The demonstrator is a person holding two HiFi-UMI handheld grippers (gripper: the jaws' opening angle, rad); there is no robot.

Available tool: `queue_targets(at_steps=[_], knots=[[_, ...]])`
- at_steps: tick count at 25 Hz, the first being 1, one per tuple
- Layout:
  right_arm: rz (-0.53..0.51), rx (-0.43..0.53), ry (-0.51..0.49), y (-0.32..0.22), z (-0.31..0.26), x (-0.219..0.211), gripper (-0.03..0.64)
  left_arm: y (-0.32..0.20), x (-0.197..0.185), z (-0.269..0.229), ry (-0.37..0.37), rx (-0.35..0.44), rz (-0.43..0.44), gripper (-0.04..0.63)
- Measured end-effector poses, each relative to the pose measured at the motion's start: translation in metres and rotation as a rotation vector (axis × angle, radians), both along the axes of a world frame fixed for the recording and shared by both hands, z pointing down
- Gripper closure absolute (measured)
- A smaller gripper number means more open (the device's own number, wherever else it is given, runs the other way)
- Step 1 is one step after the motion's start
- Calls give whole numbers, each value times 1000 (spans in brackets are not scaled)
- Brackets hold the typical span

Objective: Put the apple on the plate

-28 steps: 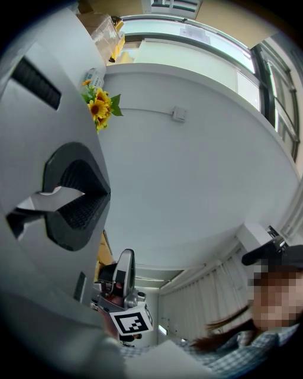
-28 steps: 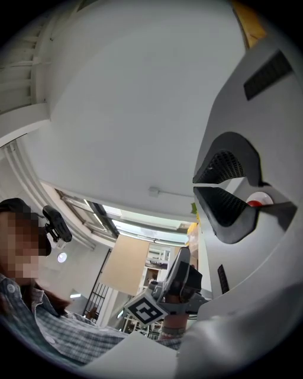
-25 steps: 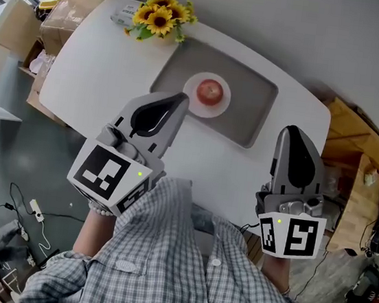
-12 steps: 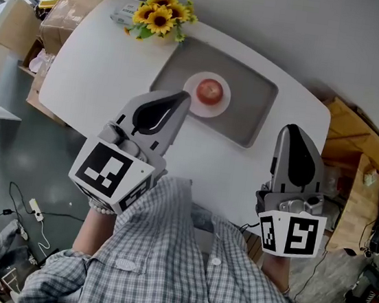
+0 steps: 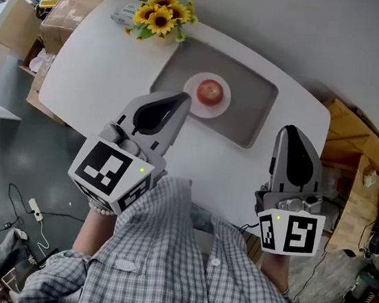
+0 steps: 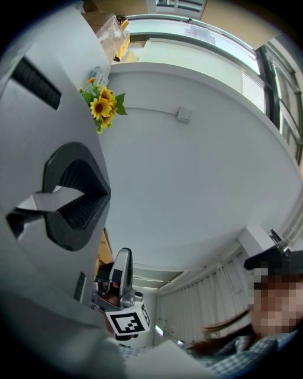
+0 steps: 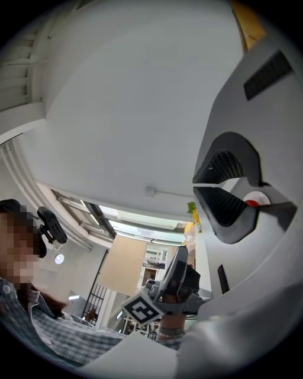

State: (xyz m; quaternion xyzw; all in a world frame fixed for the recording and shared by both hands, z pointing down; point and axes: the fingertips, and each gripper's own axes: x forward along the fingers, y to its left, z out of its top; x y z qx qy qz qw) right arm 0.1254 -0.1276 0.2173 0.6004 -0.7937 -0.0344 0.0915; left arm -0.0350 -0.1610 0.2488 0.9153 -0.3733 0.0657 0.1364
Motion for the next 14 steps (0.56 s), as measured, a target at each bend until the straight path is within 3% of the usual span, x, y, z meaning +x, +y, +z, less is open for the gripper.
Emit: queue_targets(at_steps=[14], knots=[[13, -7, 1, 0, 1, 2, 584, 0, 0, 0, 23, -10, 1, 586]])
